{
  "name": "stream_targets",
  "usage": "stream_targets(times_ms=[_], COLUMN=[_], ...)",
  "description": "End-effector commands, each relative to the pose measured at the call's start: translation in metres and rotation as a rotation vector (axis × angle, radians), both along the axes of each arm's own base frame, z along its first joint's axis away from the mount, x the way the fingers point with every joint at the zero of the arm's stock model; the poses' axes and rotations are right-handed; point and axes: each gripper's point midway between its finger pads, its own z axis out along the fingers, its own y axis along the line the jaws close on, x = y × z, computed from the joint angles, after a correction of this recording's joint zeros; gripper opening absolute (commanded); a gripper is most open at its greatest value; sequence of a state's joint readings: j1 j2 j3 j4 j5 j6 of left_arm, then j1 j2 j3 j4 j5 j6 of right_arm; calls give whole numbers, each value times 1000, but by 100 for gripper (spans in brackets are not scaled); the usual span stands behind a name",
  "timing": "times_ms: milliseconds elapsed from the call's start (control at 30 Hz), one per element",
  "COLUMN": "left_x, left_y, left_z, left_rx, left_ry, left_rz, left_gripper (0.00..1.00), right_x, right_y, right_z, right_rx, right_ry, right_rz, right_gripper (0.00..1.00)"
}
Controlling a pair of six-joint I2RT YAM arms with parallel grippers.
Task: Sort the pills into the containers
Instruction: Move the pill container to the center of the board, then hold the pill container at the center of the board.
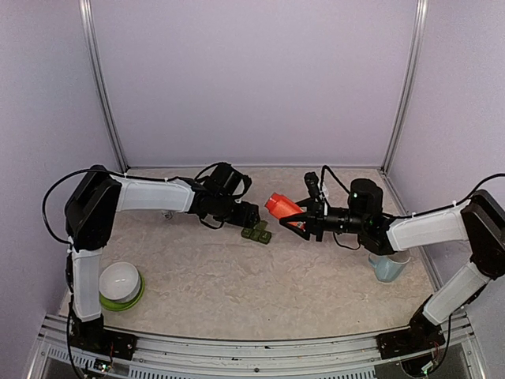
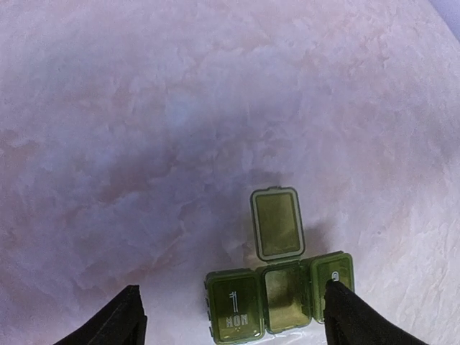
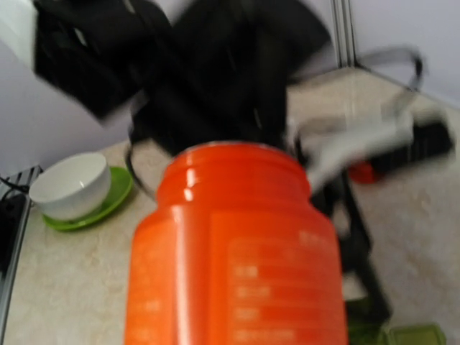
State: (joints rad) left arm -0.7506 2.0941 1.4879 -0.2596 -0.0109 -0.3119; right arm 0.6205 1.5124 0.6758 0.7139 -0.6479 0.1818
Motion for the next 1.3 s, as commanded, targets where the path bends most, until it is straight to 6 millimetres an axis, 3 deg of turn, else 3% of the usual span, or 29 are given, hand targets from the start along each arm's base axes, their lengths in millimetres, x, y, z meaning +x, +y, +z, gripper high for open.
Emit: stream_targets(times_ms=[0,133,267,433,767,1067,1267], left_x=[25,34,44,42,14,11,6], left_y=[11,17,26,24,12,21,17], left_z=[47,54,49,41,12,-15,-27], left_rx=[-111,-268,-398,-451,-374,-326,-331], left_ry=[-109,-121,-136,-166,-276,-271,-266], left_rz=[31,-5,-26,-29,-43,20,9], left_gripper=[88,99,99,99,99,99,99], right_x=[6,11,18,23,27,28,27], right_y=[0,2,4,7,10,12,12], right_z=[-6,-14,-26,-34,-46,-51,-49], right_rx=[10,-9,-33,-44,-64,-72,-71], right_ry=[-15,-9,5,20,49,61,58], right_rz=[-5,-12,-22,-31,-27,-22,-20], right_gripper=[11,11,11,11,11,11,11])
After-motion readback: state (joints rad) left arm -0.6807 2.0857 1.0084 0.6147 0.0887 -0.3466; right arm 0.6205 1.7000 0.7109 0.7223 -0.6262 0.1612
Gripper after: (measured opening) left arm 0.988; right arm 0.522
